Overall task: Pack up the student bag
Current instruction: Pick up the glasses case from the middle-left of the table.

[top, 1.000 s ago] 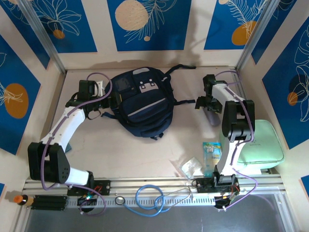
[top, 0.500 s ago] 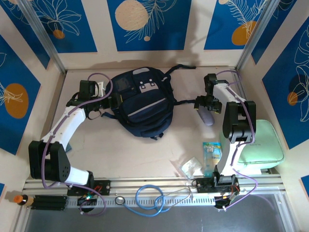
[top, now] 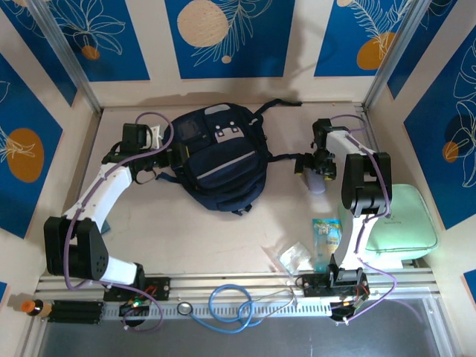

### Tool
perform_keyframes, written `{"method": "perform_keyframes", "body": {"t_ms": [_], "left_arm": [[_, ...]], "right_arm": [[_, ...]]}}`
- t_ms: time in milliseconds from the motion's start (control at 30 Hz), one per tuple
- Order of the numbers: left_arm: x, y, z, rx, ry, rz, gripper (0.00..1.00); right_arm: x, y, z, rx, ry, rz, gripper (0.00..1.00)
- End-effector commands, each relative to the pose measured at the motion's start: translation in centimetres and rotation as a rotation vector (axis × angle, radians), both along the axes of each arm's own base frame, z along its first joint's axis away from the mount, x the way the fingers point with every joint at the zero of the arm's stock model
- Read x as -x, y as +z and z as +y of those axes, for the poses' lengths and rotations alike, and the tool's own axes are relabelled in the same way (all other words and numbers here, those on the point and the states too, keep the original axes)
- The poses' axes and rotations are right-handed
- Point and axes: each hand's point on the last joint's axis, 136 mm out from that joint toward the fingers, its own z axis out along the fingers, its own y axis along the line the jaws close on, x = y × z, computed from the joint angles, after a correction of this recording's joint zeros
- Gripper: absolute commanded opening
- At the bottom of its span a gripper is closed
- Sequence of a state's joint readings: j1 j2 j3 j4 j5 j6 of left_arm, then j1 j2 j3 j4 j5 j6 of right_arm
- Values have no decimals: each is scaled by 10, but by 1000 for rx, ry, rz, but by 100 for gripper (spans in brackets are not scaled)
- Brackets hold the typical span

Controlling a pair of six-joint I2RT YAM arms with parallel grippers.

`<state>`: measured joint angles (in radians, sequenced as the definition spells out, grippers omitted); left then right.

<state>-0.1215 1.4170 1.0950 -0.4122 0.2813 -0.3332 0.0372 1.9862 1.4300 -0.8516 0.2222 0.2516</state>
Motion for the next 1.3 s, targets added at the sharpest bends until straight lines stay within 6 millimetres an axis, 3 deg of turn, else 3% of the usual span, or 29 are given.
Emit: {"method": "perform_keyframes", "body": {"t_ms": [0,200,400,633,800,1000,1100,1267], "left_arm": [[-2,13,-3,23,-20,-14,100],[-6,12,-10,26,-46,-20,97],[-6,14,-19,38,-61,-21,96],[-4,18,-35,16,-112,-28,97],[2,16,-69,-20,-239,-28,97],[21,6,-131,-182,-521,-54,96],[30,-12,-154,-335,-651,-64,94],[36,-45,-170,-546,-783,-23,88]], "right_arm": [[14,-8,9,-27,21,58,89],[13,-14,-6,49,-2,77,78],[12,-19,-11,48,-45,78,74],[7,-10,-11,27,-85,34,54],[1,17,-2,-25,-85,-69,52],[-1,47,18,-128,-70,-166,52],[0,56,25,-152,-69,-192,52],[1,69,34,-194,-59,-226,53]]}}
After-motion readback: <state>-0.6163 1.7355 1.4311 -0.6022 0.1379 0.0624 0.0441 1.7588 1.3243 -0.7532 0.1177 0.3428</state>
